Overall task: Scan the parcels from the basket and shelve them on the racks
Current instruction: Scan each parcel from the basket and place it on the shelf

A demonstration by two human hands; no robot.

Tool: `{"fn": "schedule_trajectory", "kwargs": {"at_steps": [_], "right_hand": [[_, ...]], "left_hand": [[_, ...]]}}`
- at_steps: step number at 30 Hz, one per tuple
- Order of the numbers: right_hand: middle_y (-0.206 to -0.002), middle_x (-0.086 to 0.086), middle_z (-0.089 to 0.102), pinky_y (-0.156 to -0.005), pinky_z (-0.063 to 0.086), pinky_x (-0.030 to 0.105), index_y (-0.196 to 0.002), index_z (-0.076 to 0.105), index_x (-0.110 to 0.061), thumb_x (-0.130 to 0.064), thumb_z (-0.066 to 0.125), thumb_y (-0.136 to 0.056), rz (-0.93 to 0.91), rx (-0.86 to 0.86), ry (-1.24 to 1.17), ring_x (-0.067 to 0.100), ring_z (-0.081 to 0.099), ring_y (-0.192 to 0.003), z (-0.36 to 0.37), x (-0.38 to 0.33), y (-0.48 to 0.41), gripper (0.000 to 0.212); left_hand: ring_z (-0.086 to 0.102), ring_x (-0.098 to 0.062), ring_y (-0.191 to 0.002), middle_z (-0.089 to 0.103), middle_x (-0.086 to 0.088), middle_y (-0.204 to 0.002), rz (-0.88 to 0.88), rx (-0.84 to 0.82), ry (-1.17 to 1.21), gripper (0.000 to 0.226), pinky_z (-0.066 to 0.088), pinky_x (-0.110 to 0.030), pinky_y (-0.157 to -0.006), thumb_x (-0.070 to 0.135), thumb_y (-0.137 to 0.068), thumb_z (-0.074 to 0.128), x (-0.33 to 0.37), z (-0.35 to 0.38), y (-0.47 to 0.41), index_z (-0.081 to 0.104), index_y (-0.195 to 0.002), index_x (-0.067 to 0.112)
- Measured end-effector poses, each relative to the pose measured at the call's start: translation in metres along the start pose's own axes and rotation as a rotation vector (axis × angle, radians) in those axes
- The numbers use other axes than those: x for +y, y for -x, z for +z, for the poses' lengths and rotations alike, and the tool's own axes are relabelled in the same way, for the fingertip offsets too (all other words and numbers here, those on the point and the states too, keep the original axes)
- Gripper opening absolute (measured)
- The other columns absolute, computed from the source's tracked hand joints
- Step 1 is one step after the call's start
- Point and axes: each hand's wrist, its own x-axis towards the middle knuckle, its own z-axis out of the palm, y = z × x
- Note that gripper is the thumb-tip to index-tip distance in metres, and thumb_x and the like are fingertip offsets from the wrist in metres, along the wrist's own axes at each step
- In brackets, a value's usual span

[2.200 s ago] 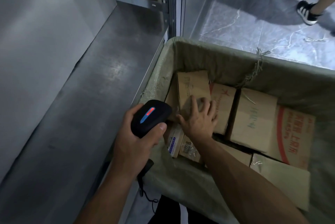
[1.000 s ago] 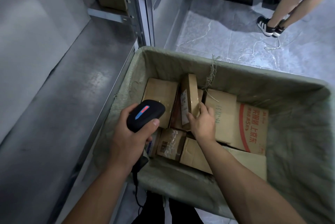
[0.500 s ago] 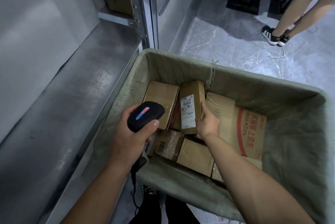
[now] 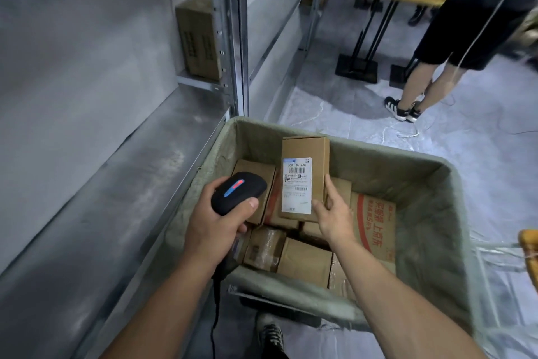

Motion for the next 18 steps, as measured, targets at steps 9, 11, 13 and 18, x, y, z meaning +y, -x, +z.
{"fn": "schedule_trajectory", "kwargs": {"at_steps": [9, 11, 13, 18], "right_hand": [[-0.156, -0.015, 0.04, -0.121, 0.029, 0.032, -0.157, 0.028, -0.04, -0.007, 0.057, -0.099, -0.219, 0.075, -0.116, 0.005, 0.038, -0.144, -0.034, -0.043, 0.106, 0.073], [-0.156, -0.019, 0.039, -0.122, 0.031, 0.037, -0.157, 0.025, -0.043, -0.009, 0.058, -0.098, -0.242, 0.1, -0.138, 0.003, 0.039, -0.143, -0.041, -0.048, 0.125, 0.075], [-0.154, -0.025, 0.04, -0.122, 0.032, 0.039, -0.155, 0.026, -0.045, -0.01, 0.058, -0.097, -0.267, 0.119, -0.158, 0.0, 0.039, -0.142, -0.047, -0.052, 0.142, 0.075], [-0.148, -0.024, 0.048, -0.12, 0.034, 0.036, -0.154, 0.03, -0.047, -0.009, 0.059, -0.098, -0.283, 0.146, -0.152, -0.003, 0.045, -0.137, -0.06, -0.055, 0.174, 0.074]], "left_hand": [[0.063, -0.019, -0.058, 0.072, 0.0, -0.078, 0.145, -0.108, 0.106, 0.06, 0.052, -0.036, -0.06, 0.04, -0.066, 0.08, 0.032, -0.032, 0.083, 0.062, -0.122, 0.03], [0.061, -0.021, -0.057, 0.07, -0.001, -0.07, 0.169, -0.133, 0.122, 0.063, 0.05, -0.036, -0.06, 0.037, -0.066, 0.079, 0.037, -0.035, 0.101, 0.06, -0.125, 0.027], [0.06, -0.021, -0.057, 0.069, -0.002, -0.068, 0.184, -0.157, 0.14, 0.063, 0.05, -0.036, -0.059, 0.036, -0.066, 0.078, 0.042, -0.038, 0.118, 0.059, -0.126, 0.026], [0.058, -0.02, -0.056, 0.067, -0.002, -0.068, 0.185, -0.194, 0.164, 0.063, 0.05, -0.038, -0.063, 0.033, -0.071, 0.08, 0.043, -0.041, 0.149, 0.057, -0.129, 0.024]]}}
